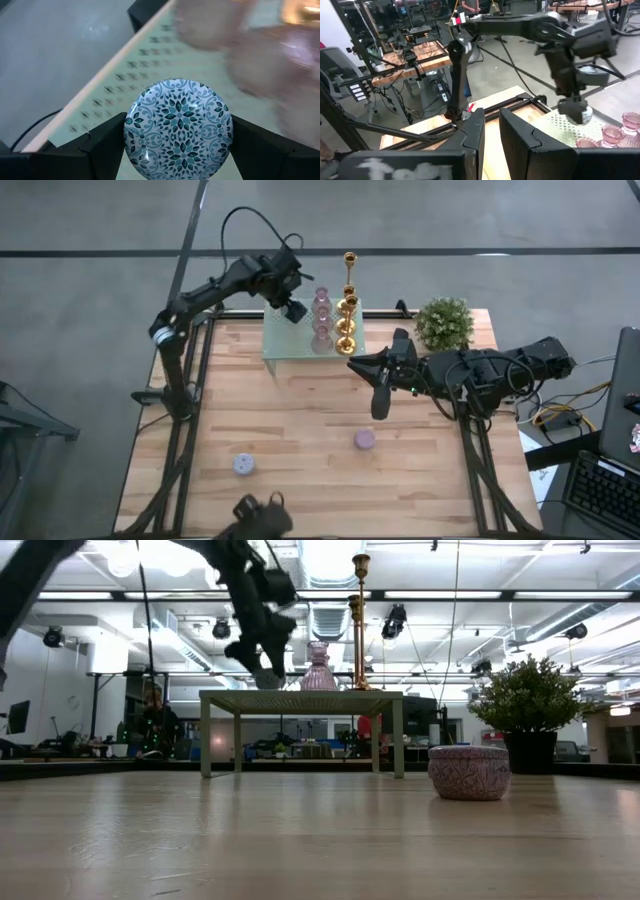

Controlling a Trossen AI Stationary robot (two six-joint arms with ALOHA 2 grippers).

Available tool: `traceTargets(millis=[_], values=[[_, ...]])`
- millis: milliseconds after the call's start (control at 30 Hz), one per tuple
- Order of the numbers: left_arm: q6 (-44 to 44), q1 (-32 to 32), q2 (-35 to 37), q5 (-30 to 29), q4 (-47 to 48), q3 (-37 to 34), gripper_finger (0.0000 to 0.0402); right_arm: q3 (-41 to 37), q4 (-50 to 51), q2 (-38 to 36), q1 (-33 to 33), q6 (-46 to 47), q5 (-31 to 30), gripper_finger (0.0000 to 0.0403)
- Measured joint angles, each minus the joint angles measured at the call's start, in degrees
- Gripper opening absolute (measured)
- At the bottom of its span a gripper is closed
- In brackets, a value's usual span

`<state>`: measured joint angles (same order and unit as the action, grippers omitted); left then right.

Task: Pick & Place candle stick holders
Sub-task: Put the blue patterned scented candle on the shelf

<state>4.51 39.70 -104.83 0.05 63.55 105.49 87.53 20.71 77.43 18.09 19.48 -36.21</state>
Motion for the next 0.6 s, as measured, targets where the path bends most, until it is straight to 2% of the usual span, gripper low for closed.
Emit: traceTargets(millis=[267,600], values=[[-0.6,3.6,-7.0,0.3,1.0,5.2,0.0309,0.0,0.0,0.0,0.0,0.7,0.0,0.0052],[-1.6,3.3,-7.8,0.9,0.0,5.6,0.0310,0.0,0.0,0.0,0.0,0.0,0.0,0.0052]])
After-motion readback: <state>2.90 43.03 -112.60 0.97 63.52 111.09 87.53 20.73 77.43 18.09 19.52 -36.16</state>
